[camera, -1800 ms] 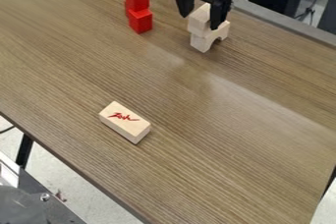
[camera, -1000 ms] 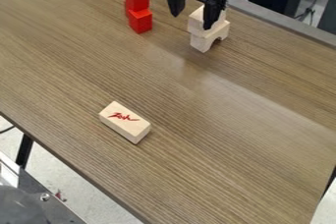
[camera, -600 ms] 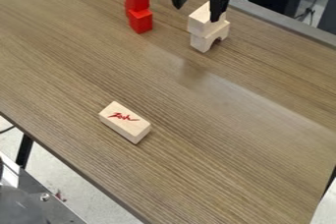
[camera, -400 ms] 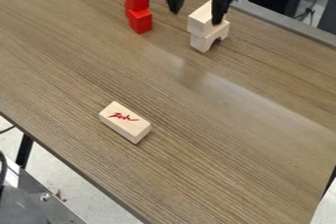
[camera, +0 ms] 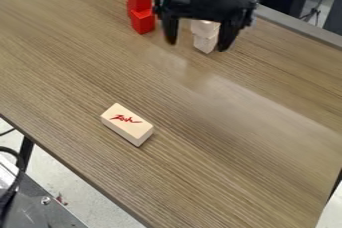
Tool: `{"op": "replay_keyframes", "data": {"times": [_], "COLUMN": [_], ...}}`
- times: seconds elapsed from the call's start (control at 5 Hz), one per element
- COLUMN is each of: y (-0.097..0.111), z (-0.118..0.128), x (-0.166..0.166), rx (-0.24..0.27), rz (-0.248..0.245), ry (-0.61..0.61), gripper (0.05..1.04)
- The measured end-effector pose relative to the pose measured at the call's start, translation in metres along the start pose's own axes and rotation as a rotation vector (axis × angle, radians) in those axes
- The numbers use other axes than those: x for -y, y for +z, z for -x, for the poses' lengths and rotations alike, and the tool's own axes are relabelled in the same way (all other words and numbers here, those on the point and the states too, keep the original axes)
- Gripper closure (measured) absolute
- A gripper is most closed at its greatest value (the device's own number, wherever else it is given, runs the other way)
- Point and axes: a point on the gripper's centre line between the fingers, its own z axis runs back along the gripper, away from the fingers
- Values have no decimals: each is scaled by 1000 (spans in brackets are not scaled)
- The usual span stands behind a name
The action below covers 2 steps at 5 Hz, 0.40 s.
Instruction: Put the brown rectangular block with a red paint on top of the tower
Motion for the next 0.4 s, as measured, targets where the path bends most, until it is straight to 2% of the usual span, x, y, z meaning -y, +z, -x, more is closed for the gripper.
{"op": "replay_keyframes", "data": {"times": [0.2,0.4], "y": [2,2], "z": [17,24], "x": [-13,-23], "rx": [28,47], "rz": [-62,-80], "ry": [235,405], "gripper": [83,83]}}
